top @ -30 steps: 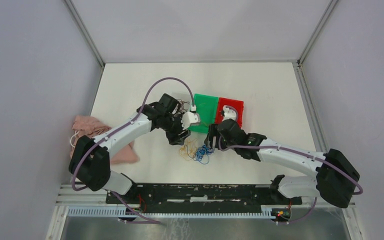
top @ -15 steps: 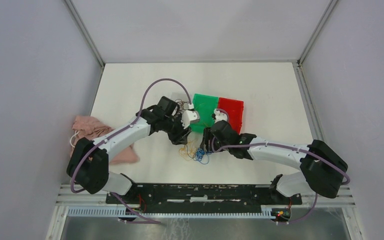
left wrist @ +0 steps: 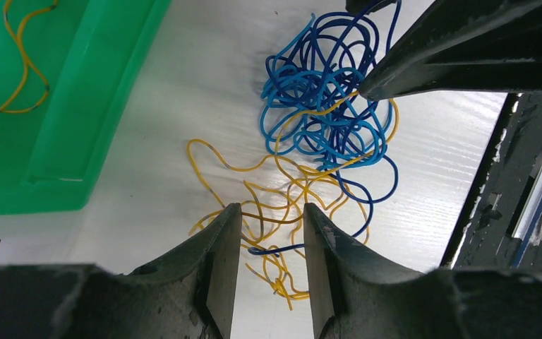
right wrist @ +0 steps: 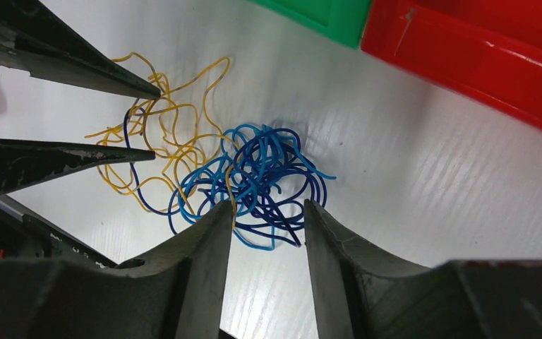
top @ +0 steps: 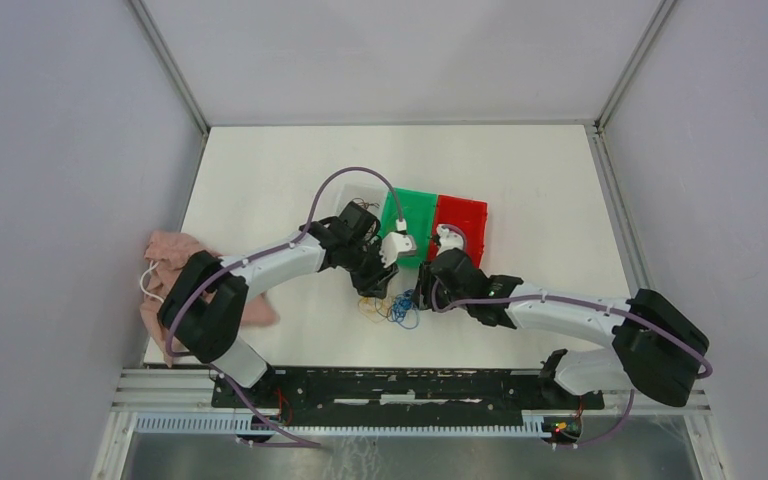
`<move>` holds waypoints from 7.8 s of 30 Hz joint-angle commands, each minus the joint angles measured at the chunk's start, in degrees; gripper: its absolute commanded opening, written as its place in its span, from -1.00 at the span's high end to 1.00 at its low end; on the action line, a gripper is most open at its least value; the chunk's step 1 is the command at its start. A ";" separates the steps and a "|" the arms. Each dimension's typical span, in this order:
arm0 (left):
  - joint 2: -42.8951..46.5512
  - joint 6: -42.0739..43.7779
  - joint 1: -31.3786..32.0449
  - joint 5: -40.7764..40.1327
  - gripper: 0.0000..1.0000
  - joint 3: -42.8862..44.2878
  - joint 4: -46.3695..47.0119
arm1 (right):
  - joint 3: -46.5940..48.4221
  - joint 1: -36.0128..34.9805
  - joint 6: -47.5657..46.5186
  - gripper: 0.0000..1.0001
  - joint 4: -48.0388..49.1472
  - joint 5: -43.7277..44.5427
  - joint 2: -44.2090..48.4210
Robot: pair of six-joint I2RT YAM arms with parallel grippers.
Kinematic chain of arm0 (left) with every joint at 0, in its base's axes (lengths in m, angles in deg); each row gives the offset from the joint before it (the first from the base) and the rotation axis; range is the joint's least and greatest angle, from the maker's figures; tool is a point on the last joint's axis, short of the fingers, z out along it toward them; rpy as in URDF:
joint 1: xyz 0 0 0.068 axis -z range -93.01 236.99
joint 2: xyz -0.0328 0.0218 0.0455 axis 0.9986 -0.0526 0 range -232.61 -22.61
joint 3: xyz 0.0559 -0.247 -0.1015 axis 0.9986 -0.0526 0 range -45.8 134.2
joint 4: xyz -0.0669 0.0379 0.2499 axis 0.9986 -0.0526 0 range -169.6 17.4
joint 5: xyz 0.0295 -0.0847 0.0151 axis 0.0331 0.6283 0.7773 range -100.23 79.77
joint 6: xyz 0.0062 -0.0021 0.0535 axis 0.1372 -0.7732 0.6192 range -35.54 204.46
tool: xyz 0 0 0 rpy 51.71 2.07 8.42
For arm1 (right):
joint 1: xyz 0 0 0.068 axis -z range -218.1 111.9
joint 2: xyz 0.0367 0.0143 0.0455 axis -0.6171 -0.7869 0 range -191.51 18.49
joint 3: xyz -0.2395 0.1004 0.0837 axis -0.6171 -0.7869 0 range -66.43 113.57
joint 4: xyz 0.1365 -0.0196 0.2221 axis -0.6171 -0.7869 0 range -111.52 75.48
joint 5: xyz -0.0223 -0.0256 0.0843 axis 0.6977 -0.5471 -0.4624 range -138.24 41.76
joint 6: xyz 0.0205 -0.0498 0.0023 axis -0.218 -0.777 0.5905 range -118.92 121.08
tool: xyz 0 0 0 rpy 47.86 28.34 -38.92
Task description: Untangle the cables
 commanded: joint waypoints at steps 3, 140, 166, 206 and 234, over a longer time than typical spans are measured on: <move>-0.68 0.57 0.34 -0.26 0.12 1.60 5.10 | -1.01 -0.14 0.33 0.20 3.01 -0.39 2.34; 43.88 4.33 -3.33 -3.86 0.86 17.10 27.39 | 16.97 -4.01 -15.10 -0.02 16.45 -17.18 4.44; 36.87 16.96 -3.32 -18.89 0.86 29.88 38.18 | -6.73 -4.03 -9.33 1.00 8.63 -1.61 23.83; 43.41 10.56 -3.37 -1.79 0.78 16.53 16.23 | 28.94 19.10 -18.26 -0.68 -12.53 -10.40 6.95; 46.54 5.56 -3.32 -5.56 0.77 10.52 14.21 | 37.58 0.89 -17.76 -0.45 5.29 -23.04 8.53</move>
